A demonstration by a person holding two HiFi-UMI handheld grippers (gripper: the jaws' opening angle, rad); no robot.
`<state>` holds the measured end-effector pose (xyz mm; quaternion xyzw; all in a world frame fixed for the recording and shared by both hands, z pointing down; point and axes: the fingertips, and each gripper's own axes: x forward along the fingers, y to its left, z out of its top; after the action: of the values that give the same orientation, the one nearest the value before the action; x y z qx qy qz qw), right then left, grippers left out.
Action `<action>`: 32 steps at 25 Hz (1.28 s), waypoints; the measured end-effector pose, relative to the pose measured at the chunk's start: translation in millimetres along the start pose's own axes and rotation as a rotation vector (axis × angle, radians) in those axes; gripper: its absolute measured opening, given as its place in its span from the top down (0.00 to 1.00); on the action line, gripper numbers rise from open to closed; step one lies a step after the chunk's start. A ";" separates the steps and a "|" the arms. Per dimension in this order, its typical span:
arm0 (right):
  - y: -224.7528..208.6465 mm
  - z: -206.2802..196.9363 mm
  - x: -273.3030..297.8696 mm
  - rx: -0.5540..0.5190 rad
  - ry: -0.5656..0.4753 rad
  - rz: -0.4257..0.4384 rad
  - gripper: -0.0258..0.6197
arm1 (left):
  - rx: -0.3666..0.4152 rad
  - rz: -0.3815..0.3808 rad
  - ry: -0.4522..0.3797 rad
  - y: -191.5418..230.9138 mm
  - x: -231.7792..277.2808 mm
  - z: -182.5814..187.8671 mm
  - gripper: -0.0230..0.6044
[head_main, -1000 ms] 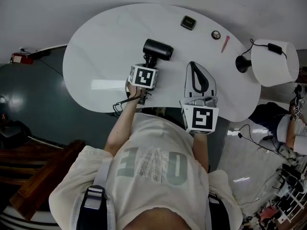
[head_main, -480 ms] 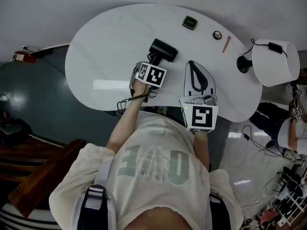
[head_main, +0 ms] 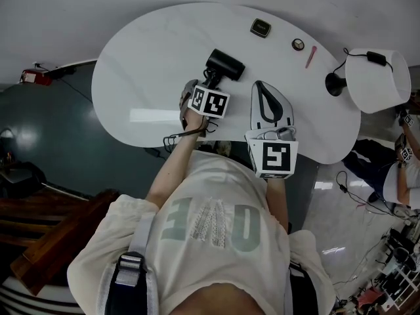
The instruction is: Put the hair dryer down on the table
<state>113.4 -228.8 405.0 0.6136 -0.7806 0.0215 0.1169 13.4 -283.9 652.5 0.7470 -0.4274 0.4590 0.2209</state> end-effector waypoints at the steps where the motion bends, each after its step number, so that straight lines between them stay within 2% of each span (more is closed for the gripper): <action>1: 0.3 -1.7 -1.0 -0.003 0.004 0.002 0.96 | -0.009 0.003 0.000 1.0 -0.1 -0.2 0.48; 5: 2.6 -0.3 -3.5 -0.007 -0.002 0.006 0.96 | -0.008 0.040 -0.018 4.2 -2.3 0.9 0.44; 8: 3.8 -0.1 -5.9 -0.010 -0.004 0.008 0.96 | -0.042 0.055 -0.058 6.0 -6.4 2.2 0.43; 12: 3.1 0.8 -7.5 0.001 -0.012 0.011 0.96 | -0.073 0.066 -0.103 10.3 -13.9 7.9 0.34; 22: -0.3 5.2 0.9 0.001 -0.019 0.006 0.96 | -0.148 0.046 -0.151 19.2 -32.8 17.9 0.34; 26: -6.3 19.2 6.1 -0.019 -0.048 -0.007 0.96 | -0.182 0.051 -0.261 31.6 -63.7 49.5 0.34; 32: -14.1 54.8 19.0 -0.036 -0.125 -0.027 0.96 | -0.233 0.003 -0.512 49.2 -134.7 115.5 0.34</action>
<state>114.2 -260.1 354.2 0.6220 -0.7783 -0.0322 0.0793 0.6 -335.1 476.1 0.8075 -0.5203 0.2034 0.1892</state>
